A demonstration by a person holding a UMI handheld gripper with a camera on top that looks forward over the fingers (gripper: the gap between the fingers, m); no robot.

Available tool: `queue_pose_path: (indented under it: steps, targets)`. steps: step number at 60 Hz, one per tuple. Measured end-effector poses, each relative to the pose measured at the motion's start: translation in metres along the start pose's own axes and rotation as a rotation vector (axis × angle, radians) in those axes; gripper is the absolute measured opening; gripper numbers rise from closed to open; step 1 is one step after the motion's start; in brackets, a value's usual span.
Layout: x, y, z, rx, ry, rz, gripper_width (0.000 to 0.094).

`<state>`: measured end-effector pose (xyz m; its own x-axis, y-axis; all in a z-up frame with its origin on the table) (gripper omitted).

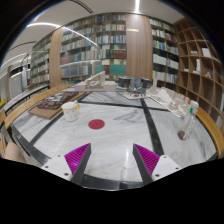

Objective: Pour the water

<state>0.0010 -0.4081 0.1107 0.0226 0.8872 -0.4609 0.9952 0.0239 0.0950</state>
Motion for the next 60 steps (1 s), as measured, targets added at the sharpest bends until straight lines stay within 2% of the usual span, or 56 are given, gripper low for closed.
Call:
queue_pose_path:
  steps: [11, 21, 26, 35, 42, 47, 52, 60]
  targets:
    - [0.034, 0.12, 0.037, 0.038, -0.046, 0.161, 0.086]
    - [0.077, 0.239, 0.036, 0.024, 0.009, 0.306, 0.086]
    - [0.103, 0.28, 0.02, 0.024, 0.058, 0.344, 0.0863]
    - [0.15, 0.348, 0.004, 0.072, 0.081, 0.417, 0.0855]
    - [0.186, 0.369, -0.008, 0.107, 0.113, 0.408, 0.0826]
    - [0.204, 0.374, -0.017, 0.127, 0.139, 0.394, 0.074]
    - [0.215, 0.377, -0.02, 0.155, 0.146, 0.383, 0.0555]
    - [0.215, 0.382, -0.023, 0.141, 0.163, 0.414, 0.0452]
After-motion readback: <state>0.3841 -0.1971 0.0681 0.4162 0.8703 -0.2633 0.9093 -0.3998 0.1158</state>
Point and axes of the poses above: the point between the fingertips, and its own axes, seen from behind it with the camera up: y to the right, z down, x forward, the way the camera looks, the point moved 2 cm from there along -x, backward, against the way the camera looks, and after that the axes turned 9 degrees about z, right-handed, at the moved point
